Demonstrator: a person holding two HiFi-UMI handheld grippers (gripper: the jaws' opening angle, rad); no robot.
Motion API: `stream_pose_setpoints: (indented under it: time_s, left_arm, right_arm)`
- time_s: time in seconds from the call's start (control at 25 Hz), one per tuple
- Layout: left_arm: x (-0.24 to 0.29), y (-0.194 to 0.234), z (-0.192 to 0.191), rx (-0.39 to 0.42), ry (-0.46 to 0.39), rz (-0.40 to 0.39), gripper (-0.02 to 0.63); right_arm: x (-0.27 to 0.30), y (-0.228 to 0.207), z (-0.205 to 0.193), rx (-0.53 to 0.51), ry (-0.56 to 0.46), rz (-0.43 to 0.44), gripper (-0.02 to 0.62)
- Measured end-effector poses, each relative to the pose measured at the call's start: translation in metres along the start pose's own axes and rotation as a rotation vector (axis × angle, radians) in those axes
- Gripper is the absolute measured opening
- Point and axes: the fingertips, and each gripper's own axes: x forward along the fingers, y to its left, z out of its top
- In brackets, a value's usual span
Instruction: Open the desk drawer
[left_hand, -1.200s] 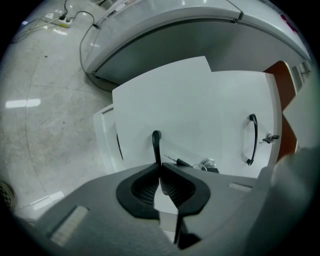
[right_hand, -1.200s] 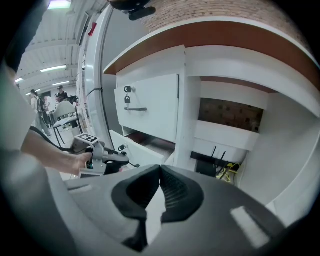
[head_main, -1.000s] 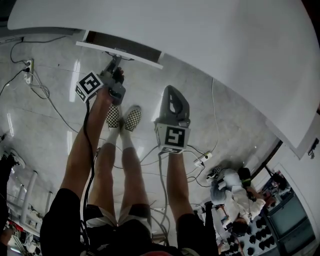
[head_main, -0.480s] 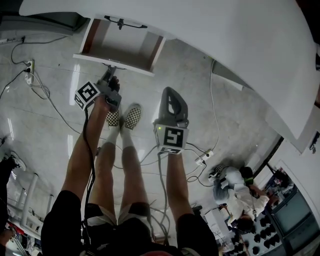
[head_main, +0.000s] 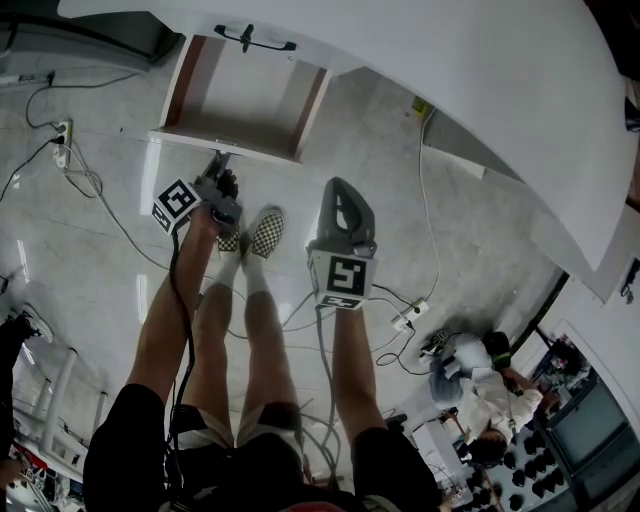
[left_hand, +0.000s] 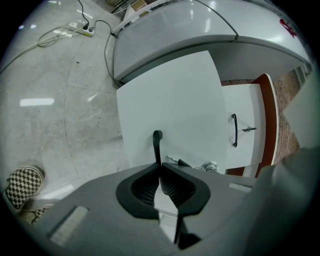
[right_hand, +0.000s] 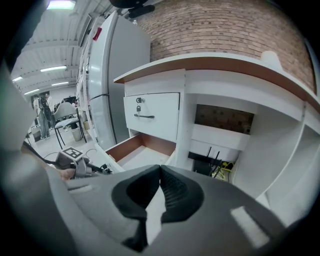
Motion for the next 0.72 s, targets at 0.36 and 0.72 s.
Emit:
stream_pose_setpoints:
  time_s: [0.36,0.72]
  left_arm:
    - [-0.037,0.029,-0.006,-0.020,0.008,0.043,0.025]
    - [-0.043,0.033,-0.010,-0.026,0.008,0.039,0.025]
  right_arm:
    - [-0.008,0.013,0.006,-0.016,-0.022,-0.001,0.006]
    - [-0.005,0.016,0.009,-0.033,-0.011,0.008,0.006]
